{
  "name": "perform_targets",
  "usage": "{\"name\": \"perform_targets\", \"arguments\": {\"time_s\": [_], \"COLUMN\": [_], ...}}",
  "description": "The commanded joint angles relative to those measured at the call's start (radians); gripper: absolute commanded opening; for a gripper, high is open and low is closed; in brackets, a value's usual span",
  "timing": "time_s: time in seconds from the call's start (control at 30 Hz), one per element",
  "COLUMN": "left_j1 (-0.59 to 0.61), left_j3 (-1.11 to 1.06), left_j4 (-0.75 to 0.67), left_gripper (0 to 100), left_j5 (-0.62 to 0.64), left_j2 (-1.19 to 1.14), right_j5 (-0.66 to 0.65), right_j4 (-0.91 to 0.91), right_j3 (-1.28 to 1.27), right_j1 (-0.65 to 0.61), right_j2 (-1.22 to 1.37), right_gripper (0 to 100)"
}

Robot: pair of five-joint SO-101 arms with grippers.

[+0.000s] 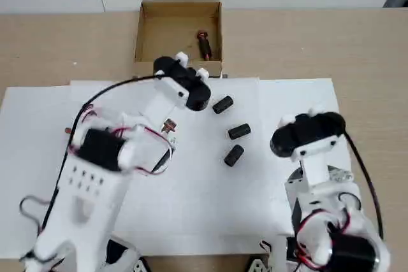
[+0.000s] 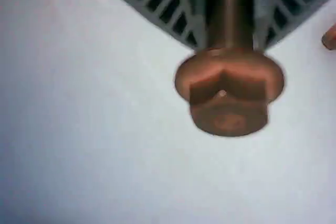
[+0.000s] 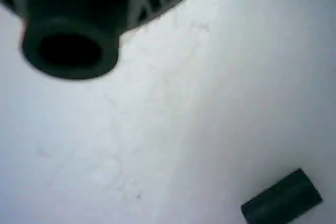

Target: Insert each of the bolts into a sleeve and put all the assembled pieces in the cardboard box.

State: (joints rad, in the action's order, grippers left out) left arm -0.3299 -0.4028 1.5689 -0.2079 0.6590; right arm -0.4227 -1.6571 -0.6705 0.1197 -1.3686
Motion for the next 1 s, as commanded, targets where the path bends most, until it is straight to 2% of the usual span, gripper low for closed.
{"name": "perform_targets", "arguments": {"time_s": [0.0, 0.17, 0.3, 0.4, 0.63, 0.87, 0.97], "left_j1": [0.002, 0.003, 0.003, 0.003, 0.003, 0.005, 0.023], "left_j3": [-0.105, -0.317, -0.449, -0.524, -0.684, -0.776, -0.759], "left_j4": [-0.117, -0.258, -0.321, -0.356, -0.407, -0.413, -0.411], "left_gripper": [0, 0, 0, 0, 0, 0, 0], "left_j5": [0.006, 0.018, 0.143, 0.236, 0.313, 0.445, 0.506], "left_j2": [0.19, 0.445, 0.614, 0.718, 0.928, 1.163, 1.158], "right_j5": [0.011, 0.011, 0.012, 0.038, 0.196, 0.316, 0.359], "right_j4": [0.07, 0.188, 0.289, 0.312, 0.32, 0.334, 0.374], "right_j3": [-0.041, -0.186, -0.276, -0.33, -0.419, -0.445, -0.445], "right_j1": [0.002, 0.002, -0.007, -0.073, -0.309, -0.407, -0.447], "right_j2": [-0.081, -0.182, -0.257, -0.312, -0.441, -0.446, -0.446], "right_gripper": [0.3, 0.3, 0.3, 0.2, 0.2, 0.2, 0.2]}}
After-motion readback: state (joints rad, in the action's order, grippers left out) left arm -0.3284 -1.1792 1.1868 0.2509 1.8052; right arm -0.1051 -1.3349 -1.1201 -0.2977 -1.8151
